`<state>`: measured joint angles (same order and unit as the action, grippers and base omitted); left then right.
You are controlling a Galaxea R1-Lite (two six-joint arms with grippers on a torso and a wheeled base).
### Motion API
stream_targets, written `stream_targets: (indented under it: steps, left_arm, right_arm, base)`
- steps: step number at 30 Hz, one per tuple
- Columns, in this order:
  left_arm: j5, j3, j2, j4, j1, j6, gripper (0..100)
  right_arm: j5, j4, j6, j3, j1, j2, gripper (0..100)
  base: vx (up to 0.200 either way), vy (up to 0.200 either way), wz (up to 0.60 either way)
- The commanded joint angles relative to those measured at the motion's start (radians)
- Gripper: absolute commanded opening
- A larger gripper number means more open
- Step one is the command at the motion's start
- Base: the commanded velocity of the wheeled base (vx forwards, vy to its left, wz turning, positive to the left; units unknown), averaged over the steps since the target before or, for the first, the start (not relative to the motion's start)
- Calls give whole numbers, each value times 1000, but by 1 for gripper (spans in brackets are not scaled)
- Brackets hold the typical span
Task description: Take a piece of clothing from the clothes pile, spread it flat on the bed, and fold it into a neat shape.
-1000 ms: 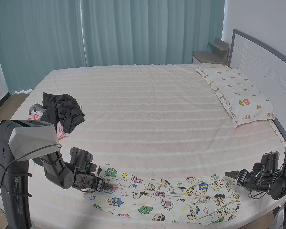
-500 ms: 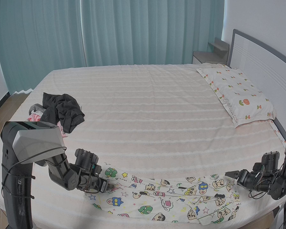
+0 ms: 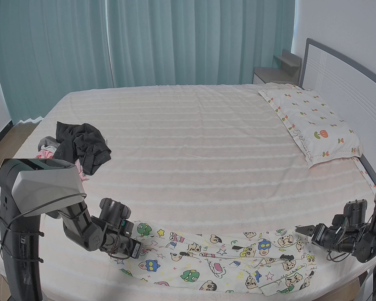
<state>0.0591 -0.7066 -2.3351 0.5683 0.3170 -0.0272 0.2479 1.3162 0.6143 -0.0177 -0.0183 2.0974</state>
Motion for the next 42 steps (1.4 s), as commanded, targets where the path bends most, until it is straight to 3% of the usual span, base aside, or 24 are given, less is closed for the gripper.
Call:
stream_targets:
  steps: [1, 17, 23, 33, 42]
  left_arm:
    - [-1, -16, 40, -2, -22, 0, 0]
    - [-36, -30, 106, -50, -210, -59, 0]
    - [-28, -68, 154, -140, -317, -91, 0]
    - [-15, -182, 220, -300, -566, -158, 0]
    - [-16, -324, 264, -461, -685, -161, 0]
  right_arm:
    - [1, -3, -1, 18, 0, 0, 100]
    - [1, -5, -1, 18, -2, -8, 100]
    - [1, -5, -1, 18, -2, -8, 100]
    - [1, -5, -1, 18, -3, -8, 100]
    - [-1, -3, -1, 18, -5, -8, 100]
  base:
    - [0, 0, 0]
    - [0, 0, 0]
    - [0, 0, 0]
    - [0, 0, 0]
    - [0, 0, 0]
